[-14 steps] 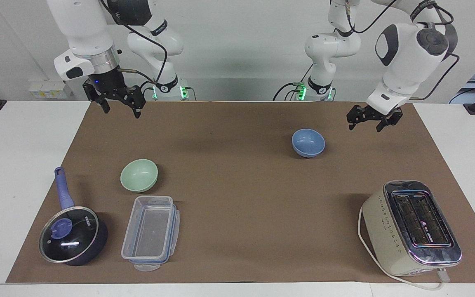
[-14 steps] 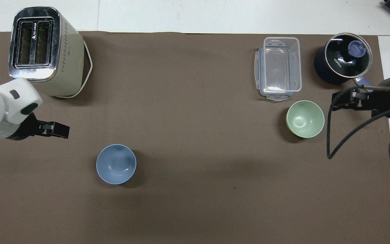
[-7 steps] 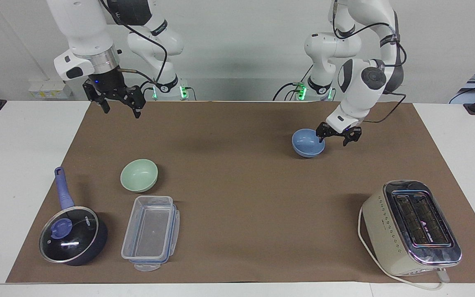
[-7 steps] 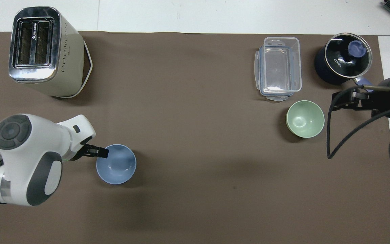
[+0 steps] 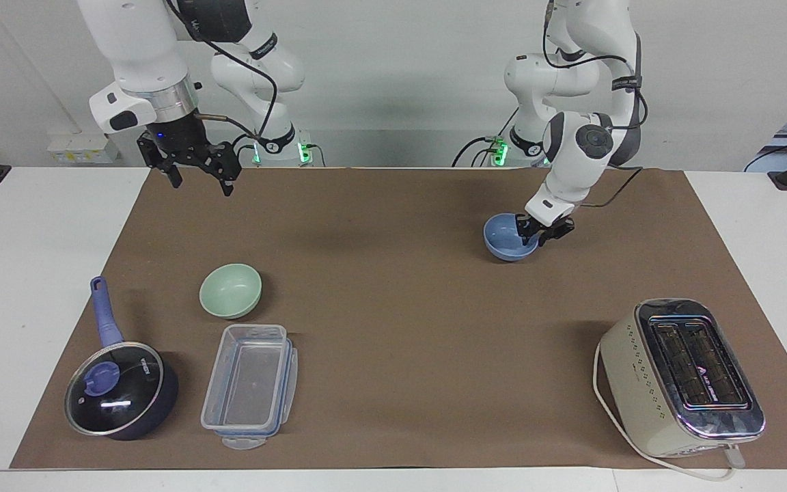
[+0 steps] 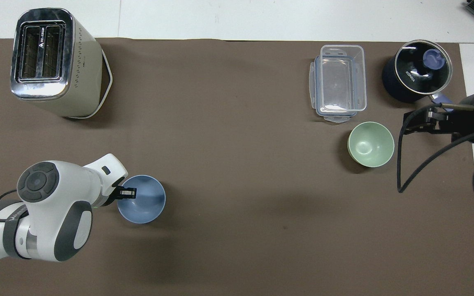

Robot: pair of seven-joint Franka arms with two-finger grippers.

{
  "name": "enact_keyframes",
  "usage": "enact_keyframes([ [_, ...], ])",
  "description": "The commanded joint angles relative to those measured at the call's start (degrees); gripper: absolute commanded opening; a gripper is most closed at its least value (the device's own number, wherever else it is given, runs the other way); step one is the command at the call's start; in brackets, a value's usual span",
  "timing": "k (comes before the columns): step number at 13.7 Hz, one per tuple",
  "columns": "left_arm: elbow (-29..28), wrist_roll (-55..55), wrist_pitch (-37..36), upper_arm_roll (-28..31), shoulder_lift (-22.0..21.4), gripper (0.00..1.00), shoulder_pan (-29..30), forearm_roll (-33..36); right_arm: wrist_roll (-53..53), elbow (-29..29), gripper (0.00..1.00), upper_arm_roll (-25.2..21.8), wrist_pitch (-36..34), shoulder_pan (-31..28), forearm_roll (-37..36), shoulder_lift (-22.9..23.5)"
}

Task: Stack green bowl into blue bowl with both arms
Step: 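Grasp the blue bowl rim with the left gripper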

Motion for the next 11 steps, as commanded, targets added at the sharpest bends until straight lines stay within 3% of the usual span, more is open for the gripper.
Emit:
enact_keyframes([
  [1,4.17,-1.19,0.4,0.65,2.48,0.0,-1.38,-1.22,-1.67,1.24,1.0,0.47,-1.01,-0.77,0.17,0.69],
  [7,10.69,-11.38,2.76,0.56,5.31,0.0,-11.83,-1.91,-1.67,1.24,1.0,0.47,-1.01,-0.77,0.17,0.69],
  [9,10.43,-11.73,5.22,0.56,5.13,0.0,-16.39,-8.65,-1.67,1.24,1.0,0.47,-1.01,-0.77,0.17,0.69],
  [11,10.17,-12.17,5.32,0.56,5.22,0.0,-20.18,-10.18,-1.67,1.24,1.0,0.47,-1.01,-0.77,0.17,0.69],
])
